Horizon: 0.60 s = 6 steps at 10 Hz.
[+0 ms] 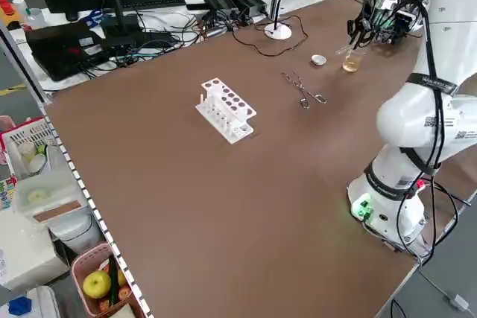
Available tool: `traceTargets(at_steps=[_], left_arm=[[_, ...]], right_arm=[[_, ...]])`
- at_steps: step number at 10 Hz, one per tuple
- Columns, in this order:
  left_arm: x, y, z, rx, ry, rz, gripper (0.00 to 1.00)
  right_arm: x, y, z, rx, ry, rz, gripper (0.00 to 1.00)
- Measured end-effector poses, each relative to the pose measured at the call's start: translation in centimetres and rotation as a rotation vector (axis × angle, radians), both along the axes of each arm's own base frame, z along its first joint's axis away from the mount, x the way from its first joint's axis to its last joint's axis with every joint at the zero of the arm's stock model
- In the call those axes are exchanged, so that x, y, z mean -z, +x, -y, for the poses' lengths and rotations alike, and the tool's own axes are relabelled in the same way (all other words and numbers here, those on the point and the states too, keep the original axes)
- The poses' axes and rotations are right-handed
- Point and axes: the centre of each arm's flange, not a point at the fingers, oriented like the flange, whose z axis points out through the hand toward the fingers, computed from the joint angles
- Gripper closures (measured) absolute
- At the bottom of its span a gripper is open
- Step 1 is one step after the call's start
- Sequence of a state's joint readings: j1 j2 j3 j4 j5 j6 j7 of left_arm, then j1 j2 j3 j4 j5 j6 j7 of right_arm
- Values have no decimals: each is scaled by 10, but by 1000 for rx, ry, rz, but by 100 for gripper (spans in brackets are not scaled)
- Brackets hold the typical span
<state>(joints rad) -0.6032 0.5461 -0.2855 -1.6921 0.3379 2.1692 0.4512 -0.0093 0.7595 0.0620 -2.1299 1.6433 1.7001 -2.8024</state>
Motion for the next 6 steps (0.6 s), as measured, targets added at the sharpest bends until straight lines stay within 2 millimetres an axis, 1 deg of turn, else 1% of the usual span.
traceTargets(at_steps=[4,6], left_arm=[[3,-3,9,9,57,20,79],[-2,-2,12,9,70,30,79]], right_arm=[[1,-1,0,0,-1,-3,61],[2,-1,0,1,-1,-4,61]])
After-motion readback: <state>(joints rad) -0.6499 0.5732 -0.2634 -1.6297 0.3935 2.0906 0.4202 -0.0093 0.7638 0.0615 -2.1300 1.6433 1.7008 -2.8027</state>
